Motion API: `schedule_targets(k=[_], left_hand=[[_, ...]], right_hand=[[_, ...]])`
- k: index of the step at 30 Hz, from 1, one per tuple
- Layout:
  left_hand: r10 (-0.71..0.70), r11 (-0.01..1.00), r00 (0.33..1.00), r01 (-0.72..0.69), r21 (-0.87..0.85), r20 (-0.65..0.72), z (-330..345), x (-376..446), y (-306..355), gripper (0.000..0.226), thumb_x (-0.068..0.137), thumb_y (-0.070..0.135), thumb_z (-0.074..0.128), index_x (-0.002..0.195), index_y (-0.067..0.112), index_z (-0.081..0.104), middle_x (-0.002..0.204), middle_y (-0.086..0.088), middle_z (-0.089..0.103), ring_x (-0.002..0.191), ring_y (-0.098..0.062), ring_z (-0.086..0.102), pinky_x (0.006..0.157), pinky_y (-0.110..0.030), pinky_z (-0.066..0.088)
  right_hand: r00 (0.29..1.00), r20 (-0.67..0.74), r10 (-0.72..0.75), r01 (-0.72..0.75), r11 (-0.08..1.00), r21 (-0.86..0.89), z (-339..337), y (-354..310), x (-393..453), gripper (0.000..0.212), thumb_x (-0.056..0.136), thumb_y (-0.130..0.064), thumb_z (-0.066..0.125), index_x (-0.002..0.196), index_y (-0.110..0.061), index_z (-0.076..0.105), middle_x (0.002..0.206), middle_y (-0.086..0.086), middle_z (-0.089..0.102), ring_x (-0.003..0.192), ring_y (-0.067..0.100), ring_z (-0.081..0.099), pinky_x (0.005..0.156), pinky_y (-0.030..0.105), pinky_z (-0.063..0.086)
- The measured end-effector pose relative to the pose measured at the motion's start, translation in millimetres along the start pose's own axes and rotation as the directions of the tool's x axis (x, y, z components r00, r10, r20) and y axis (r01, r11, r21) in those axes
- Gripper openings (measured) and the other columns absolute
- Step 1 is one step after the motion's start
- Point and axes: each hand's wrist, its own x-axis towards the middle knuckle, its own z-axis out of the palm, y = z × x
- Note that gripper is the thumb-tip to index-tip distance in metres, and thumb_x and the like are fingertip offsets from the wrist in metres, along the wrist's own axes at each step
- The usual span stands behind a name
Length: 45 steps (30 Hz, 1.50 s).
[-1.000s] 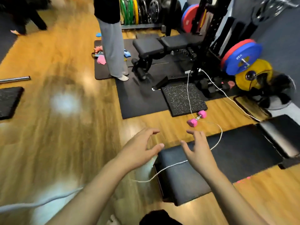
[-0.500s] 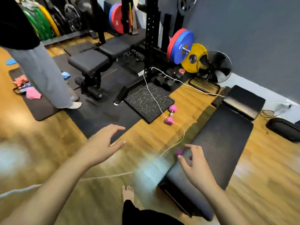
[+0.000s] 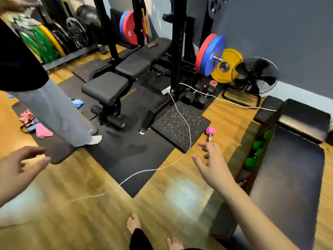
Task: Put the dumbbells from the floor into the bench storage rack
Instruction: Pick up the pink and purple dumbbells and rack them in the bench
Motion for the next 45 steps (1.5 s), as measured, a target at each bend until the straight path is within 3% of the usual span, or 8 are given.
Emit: schedule_targets(k=[4,7,12,21,26,36,41,45], left_hand=[[0.098,0.987,0.990,-0.085,-0.135,0.098,58.7,40.9,51.8,0.021,0.089,0.019,0.069,0.110,0.021,0.066,0.106,-0.002,0.068,0.096,-0.020,0.064,0.084,-0.017,0.047],[0.141,0.961,0.960,-0.074,-0.267,0.241,109.1,78.0,81.3,0.021,0.089,0.010,0.067,0.110,0.014,0.066,0.110,-0.004,0.068,0.101,-0.018,0.064,0.090,-0.021,0.050],[0.296,0.939,0.838,-0.167,-0.302,0.458,174.8,143.6,133.9,0.017,0.088,0.019,0.070,0.099,0.032,0.067,0.103,0.011,0.070,0.099,-0.007,0.065,0.095,-0.037,0.052],[0.501,0.865,0.652,-0.362,-0.347,0.569,303.5,223.0,256.0,0.019,0.089,0.031,0.066,0.108,0.031,0.066,0.106,0.017,0.068,0.100,0.000,0.062,0.092,-0.028,0.049],[0.501,0.865,0.610,-0.351,-0.358,0.614,361.5,260.4,325.0,0.019,0.089,0.034,0.065,0.108,0.034,0.065,0.107,0.019,0.067,0.102,0.003,0.060,0.093,-0.027,0.048],[0.479,0.873,0.589,-0.398,-0.282,0.651,443.1,317.4,450.1,0.026,0.090,0.042,0.060,0.115,0.035,0.061,0.109,0.022,0.063,0.104,0.005,0.057,0.096,-0.028,0.047],[0.513,0.836,0.502,-0.474,-0.274,0.696,473.3,336.0,494.8,0.027,0.090,0.042,0.060,0.115,0.033,0.061,0.111,0.019,0.062,0.105,0.001,0.057,0.095,-0.031,0.048],[0.544,0.805,0.415,-0.504,-0.314,0.729,484.8,364.2,526.9,0.024,0.091,0.037,0.062,0.115,0.034,0.063,0.111,0.021,0.063,0.104,0.009,0.057,0.091,-0.019,0.046]], right_hand=[[0.998,-0.054,0.038,-0.037,0.999,0.009,32.0,-22.6,29.5,0.038,0.090,-0.034,0.064,0.124,-0.023,0.052,0.111,-0.006,0.044,0.080,0.013,0.054,0.088,0.039,0.048],[0.994,-0.083,0.074,-0.074,0.997,0.003,41.0,-33.3,47.4,0.036,0.091,-0.035,0.063,0.124,-0.027,0.051,0.117,-0.006,0.046,0.100,0.013,0.052,0.094,0.042,0.047],[0.964,-0.165,0.207,-0.217,0.975,-0.048,39.7,-37.5,64.9,0.041,0.093,-0.036,0.061,0.130,-0.027,0.048,0.119,-0.010,0.041,0.108,0.012,0.051,0.095,0.035,0.046],[0.904,-0.263,0.336,-0.348,0.938,0.002,21.1,17.7,143.8,0.037,0.093,-0.035,0.062,0.127,-0.033,0.047,0.119,-0.011,0.042,0.106,0.004,0.052,0.092,0.031,0.048],[0.911,-0.233,0.341,-0.348,0.937,0.012,-15.9,55.5,218.7,0.033,0.093,-0.033,0.063,0.119,-0.038,0.044,0.114,-0.012,0.042,0.095,-0.003,0.048,0.089,0.026,0.044],[0.900,-0.175,0.399,-0.392,0.917,0.075,-84.2,131.1,336.0,0.043,0.091,-0.040,0.061,0.130,-0.027,0.048,0.119,-0.008,0.043,0.099,0.011,0.058,0.079,0.030,0.049],[0.869,-0.212,0.448,-0.436,0.894,0.100,-102.1,156.1,358.5,0.043,0.091,-0.037,0.062,0.131,-0.027,0.048,0.120,-0.007,0.043,0.097,0.010,0.057,0.077,0.031,0.050],[0.829,-0.267,0.491,-0.480,0.871,0.109,-119.1,171.5,369.8,0.043,0.092,-0.035,0.063,0.131,-0.025,0.049,0.118,-0.008,0.044,0.085,0.004,0.055,0.075,0.026,0.046]])
